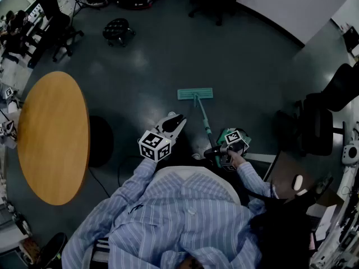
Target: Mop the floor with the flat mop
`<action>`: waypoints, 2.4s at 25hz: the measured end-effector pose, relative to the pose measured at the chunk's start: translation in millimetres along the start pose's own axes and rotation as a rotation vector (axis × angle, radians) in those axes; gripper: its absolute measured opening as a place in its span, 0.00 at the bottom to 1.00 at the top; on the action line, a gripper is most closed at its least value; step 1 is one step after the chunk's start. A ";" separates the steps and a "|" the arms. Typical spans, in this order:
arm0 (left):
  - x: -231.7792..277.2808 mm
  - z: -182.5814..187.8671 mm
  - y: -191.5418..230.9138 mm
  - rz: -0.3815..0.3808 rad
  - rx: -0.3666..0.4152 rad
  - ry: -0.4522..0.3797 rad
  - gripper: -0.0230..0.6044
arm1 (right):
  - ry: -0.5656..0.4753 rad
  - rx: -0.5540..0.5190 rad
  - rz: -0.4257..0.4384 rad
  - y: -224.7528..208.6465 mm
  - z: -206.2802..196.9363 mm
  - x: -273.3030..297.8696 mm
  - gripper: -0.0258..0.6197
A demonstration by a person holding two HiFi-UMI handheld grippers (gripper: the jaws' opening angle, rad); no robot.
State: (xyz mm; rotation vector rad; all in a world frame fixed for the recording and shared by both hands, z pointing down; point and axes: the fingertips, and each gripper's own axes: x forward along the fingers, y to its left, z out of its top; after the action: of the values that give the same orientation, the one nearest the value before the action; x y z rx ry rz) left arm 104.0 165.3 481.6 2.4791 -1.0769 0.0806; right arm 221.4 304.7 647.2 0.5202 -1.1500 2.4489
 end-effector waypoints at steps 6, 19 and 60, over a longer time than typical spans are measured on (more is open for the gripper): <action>-4.0 3.5 11.1 0.017 -0.013 -0.015 0.14 | -0.002 0.001 0.013 3.2 1.6 1.2 0.06; -4.6 4.0 13.3 0.030 -0.026 -0.021 0.14 | 0.009 -0.019 -0.037 2.6 0.7 -0.8 0.06; 110.0 92.0 279.0 0.065 -0.089 0.048 0.14 | 0.045 -0.055 -0.142 221.9 208.8 5.6 0.06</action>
State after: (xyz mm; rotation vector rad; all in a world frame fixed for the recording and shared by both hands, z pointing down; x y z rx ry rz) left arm -27.8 -116.0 524.7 2.3517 -1.1162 0.1091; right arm 143.2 10.6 631.5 0.5096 -1.1194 2.2898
